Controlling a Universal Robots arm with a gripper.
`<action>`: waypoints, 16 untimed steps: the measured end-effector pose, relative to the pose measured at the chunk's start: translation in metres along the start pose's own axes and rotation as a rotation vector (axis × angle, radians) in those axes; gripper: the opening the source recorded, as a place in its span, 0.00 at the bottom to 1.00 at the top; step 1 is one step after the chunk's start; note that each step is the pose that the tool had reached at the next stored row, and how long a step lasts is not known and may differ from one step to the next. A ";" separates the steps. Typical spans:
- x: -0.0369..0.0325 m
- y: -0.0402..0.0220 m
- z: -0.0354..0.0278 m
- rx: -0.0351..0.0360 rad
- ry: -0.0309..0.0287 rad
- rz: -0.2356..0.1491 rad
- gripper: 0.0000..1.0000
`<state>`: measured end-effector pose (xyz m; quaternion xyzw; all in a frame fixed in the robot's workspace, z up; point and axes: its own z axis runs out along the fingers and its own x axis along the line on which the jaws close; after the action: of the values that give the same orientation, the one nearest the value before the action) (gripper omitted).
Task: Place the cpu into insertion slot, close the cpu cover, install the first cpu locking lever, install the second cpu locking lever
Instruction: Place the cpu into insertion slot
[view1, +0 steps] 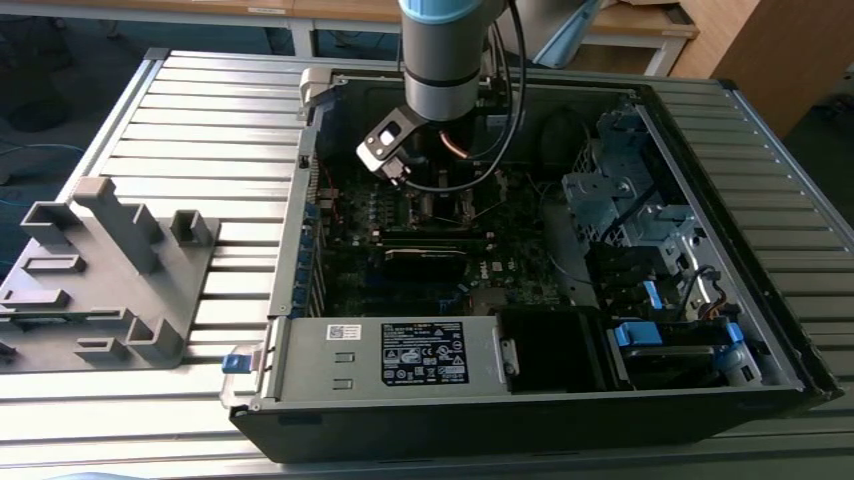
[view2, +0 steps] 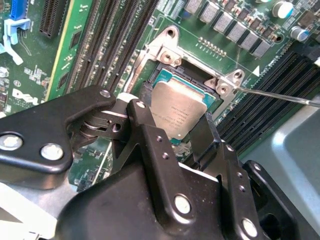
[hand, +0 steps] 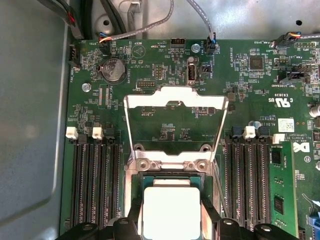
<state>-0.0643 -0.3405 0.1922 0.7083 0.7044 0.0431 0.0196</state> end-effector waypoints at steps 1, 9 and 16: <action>0.0000 -0.0001 0.0004 0.0001 -0.0001 0.000 0.54; -0.0001 -0.0004 0.0017 0.0002 0.0000 0.000 0.54; -0.0001 -0.0006 0.0033 0.0003 -0.0002 0.000 0.54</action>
<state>-0.0645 -0.3405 0.1888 0.7083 0.7044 0.0429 0.0195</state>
